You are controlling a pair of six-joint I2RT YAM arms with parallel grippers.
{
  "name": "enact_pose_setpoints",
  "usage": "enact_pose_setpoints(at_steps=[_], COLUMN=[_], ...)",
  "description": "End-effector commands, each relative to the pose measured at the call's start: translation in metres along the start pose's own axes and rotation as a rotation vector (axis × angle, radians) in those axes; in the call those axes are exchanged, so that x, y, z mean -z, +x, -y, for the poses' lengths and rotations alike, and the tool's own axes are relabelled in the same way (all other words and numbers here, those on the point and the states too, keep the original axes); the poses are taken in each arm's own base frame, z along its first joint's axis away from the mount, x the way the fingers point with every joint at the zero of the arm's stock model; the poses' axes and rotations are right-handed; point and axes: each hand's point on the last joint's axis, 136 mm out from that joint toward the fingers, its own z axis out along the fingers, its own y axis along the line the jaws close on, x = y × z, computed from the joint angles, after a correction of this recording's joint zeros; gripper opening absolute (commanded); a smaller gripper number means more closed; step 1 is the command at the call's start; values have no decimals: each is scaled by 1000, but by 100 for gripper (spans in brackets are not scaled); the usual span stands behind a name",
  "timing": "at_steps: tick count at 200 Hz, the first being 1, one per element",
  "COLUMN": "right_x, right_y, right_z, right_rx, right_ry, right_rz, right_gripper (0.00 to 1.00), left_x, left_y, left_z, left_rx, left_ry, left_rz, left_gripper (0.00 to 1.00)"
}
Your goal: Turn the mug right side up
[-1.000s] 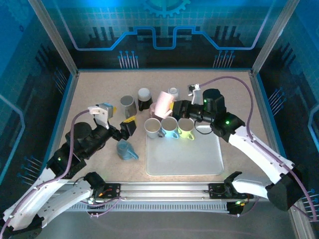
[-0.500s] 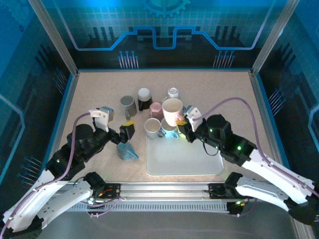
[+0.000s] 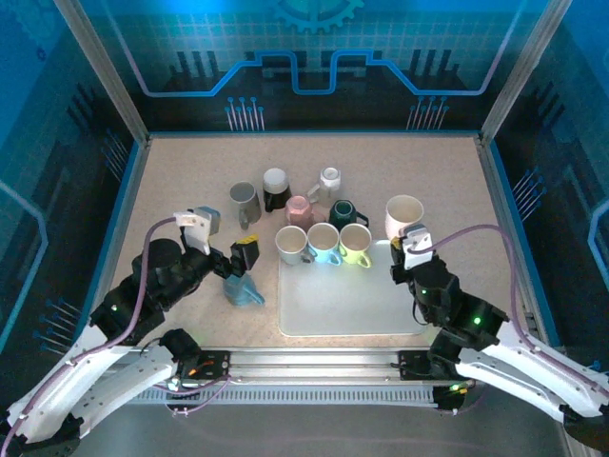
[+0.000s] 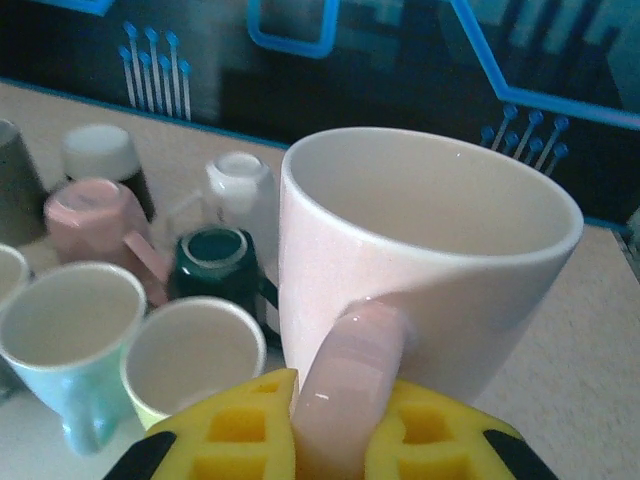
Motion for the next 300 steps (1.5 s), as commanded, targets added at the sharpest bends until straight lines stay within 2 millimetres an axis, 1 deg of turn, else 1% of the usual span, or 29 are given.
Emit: enact_pose_setpoints(at_steps=[1, 20, 43, 79, 102, 118, 137, 151, 156, 224, 285, 300], right_x=[-6, -15, -22, -37, -45, -49, -53, -55, -56, -63, -65, -66], right_y=[4, 20, 44, 75, 88, 94, 102, 112, 108, 122, 121, 121], right_z=[8, 4, 11, 7, 1, -4, -7, -9, -10, -19, -28, -28], right_rx=[-137, -176, -227, -272, -284, -297, -303, -290, -301, -309, -284, -281], right_ry=[75, 66, 98, 87, 75, 51, 45, 42, 36, -25, -75, -79], right_rz=[45, 37, -10, -57, -71, -68, -71, -98, -81, -100, -107, -107], right_gripper=[0, 0, 0, 0, 0, 0, 0, 0, 0, 0, 0, 1], left_x=[2, 3, 3, 1, 1, 0, -1, -2, -2, -5, -7, -7], left_y=[0, 0, 2, 4, 4, 5, 6, 6, 7, 8, 10, 10], left_z=[3, 2, 2, 3, 3, 2, 2, 1, 1, 2, 2, 2], left_rx=[12, 11, 15, 23, 25, 30, 30, 30, 30, 26, 23, 22], left_ry=[21, 19, 20, 25, 23, 22, 20, 17, 16, 16, 17, 16], left_rz=[14, 11, 3, -1, -3, -2, -4, -4, -7, -14, -24, -23], left_gripper=[99, 99, 99, 99, 99, 99, 99, 99, 99, 99, 99, 99])
